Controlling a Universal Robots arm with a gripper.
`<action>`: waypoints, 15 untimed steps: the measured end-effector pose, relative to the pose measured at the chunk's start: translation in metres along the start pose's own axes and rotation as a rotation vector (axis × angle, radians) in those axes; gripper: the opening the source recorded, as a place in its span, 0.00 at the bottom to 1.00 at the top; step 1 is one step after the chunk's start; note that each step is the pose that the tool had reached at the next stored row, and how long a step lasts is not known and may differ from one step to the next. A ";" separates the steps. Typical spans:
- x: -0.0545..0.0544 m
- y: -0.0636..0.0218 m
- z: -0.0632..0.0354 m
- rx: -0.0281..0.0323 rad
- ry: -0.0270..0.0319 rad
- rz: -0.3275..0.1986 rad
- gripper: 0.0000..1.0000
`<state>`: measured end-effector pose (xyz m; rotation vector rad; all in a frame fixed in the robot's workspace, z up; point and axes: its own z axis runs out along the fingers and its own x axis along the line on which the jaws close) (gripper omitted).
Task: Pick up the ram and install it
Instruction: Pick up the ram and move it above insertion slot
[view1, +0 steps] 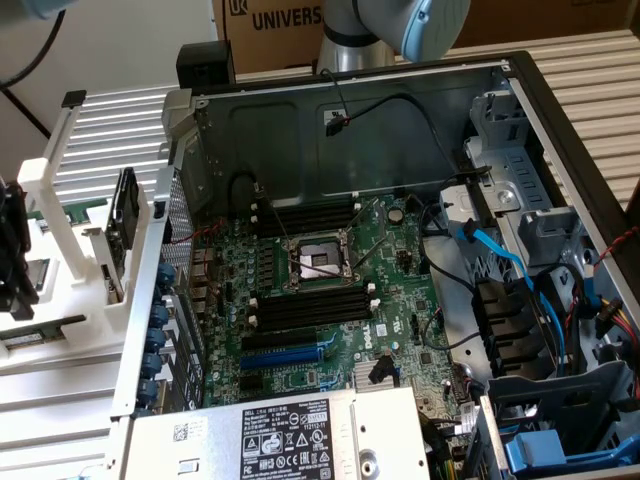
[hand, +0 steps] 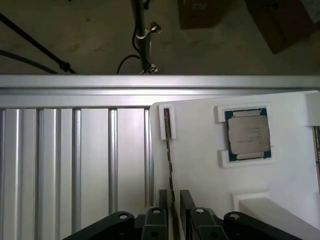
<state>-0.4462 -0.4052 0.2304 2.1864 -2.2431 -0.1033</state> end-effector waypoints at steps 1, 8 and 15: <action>0.000 -0.0009 0.0006 0.0000 -0.0002 0.000 0.24; 0.000 -0.0037 0.0076 -0.0001 -0.0019 -0.004 0.24; 0.001 -0.0040 0.0117 0.0016 0.0023 -0.084 0.24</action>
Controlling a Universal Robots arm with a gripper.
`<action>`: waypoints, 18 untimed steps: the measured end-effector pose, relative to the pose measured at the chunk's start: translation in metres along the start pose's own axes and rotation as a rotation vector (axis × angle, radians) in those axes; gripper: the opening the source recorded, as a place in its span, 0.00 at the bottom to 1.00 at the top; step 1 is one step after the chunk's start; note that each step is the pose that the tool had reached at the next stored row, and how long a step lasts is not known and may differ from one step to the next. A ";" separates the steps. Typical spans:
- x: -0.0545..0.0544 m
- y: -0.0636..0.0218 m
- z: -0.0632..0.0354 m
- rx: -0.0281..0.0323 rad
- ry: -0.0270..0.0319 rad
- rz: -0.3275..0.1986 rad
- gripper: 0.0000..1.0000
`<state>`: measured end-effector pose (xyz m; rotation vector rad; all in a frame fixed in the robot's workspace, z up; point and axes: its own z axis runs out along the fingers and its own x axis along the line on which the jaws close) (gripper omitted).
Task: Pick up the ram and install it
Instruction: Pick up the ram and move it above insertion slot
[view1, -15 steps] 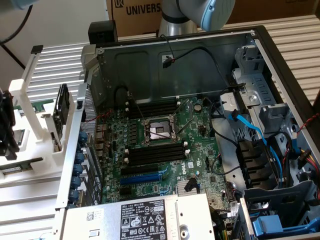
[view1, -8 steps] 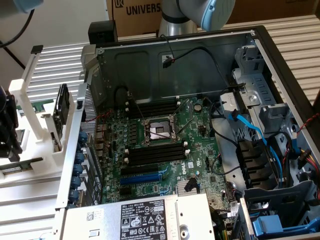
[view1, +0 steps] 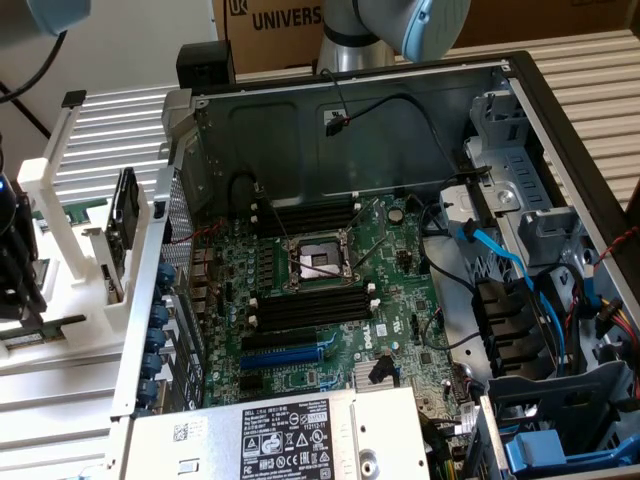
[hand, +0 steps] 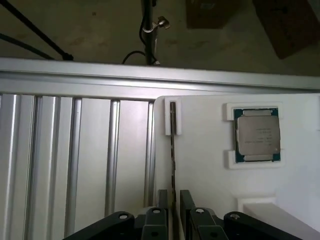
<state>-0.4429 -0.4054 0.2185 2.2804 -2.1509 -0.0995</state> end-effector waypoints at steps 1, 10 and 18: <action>0.000 0.0000 0.0004 0.0011 0.0008 -0.015 0.24; 0.000 -0.0003 0.0077 0.0068 -0.0013 -0.042 0.24; 0.000 -0.0007 0.0130 0.0073 -0.0040 -0.036 0.24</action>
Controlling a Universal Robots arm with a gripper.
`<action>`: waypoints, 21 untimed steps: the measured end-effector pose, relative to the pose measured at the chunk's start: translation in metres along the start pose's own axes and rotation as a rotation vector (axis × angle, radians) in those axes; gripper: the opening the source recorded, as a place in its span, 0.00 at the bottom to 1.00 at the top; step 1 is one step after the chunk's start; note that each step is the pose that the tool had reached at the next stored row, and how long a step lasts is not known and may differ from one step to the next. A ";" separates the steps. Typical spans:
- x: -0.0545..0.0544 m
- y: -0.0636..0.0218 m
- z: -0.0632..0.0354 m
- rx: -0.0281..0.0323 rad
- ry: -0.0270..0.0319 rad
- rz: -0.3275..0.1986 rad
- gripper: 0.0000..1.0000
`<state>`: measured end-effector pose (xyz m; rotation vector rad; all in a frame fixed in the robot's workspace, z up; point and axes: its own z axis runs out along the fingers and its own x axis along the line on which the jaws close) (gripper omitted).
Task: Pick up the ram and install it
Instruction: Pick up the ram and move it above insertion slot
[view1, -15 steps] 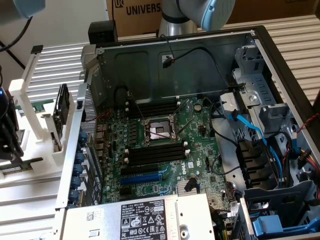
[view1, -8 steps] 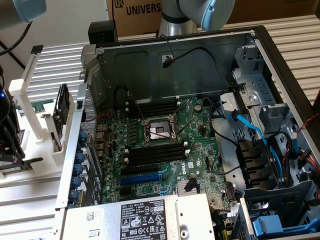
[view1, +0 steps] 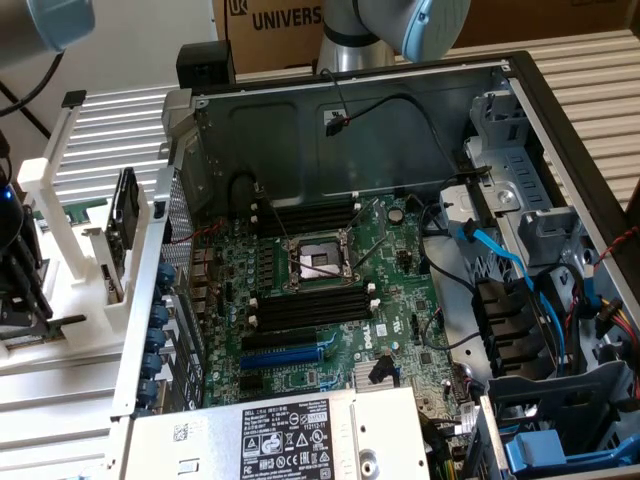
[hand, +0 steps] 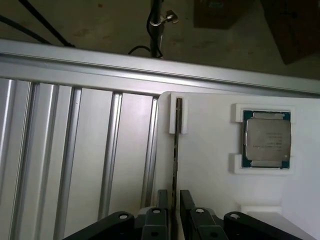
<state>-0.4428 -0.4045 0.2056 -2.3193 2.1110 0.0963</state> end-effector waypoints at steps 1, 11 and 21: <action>0.000 0.0000 0.0009 0.0000 -0.0001 0.002 0.24; -0.003 0.0002 0.0064 0.0007 -0.0008 0.017 0.24; -0.003 0.0005 0.0054 0.0007 -0.0004 0.017 0.12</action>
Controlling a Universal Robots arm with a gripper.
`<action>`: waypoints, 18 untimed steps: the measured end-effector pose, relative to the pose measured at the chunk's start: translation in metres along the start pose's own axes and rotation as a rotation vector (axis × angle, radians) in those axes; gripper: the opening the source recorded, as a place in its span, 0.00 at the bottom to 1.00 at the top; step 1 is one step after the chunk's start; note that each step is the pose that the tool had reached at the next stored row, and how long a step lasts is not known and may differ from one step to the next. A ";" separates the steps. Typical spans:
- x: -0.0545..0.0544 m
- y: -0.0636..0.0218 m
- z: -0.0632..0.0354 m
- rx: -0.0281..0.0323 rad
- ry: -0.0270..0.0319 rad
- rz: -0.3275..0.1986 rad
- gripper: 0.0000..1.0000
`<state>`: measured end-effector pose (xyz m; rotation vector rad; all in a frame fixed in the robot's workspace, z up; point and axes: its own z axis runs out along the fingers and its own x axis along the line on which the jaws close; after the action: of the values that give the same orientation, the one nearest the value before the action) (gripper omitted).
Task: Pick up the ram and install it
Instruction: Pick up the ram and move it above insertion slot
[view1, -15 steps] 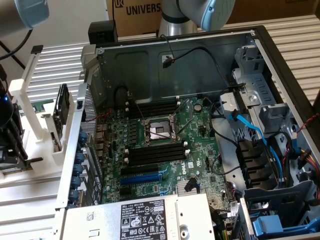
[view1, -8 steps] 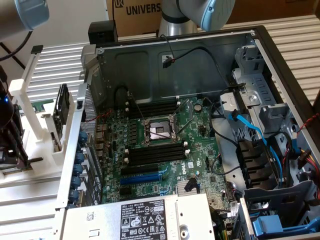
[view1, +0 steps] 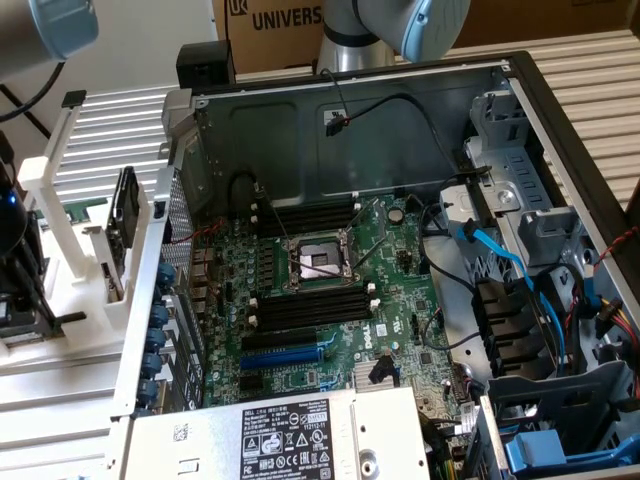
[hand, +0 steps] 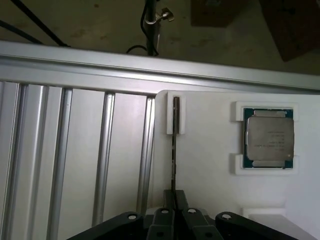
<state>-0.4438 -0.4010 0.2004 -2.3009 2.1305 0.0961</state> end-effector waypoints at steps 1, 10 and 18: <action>0.000 0.0002 -0.0014 0.0001 0.0004 0.000 0.12; -0.001 0.0017 -0.0297 -0.0008 0.0158 0.009 0.12; -0.003 0.0030 -0.0586 -0.0016 0.0324 0.021 0.12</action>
<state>-0.4445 -0.4010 0.2591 -2.2971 2.1707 0.0610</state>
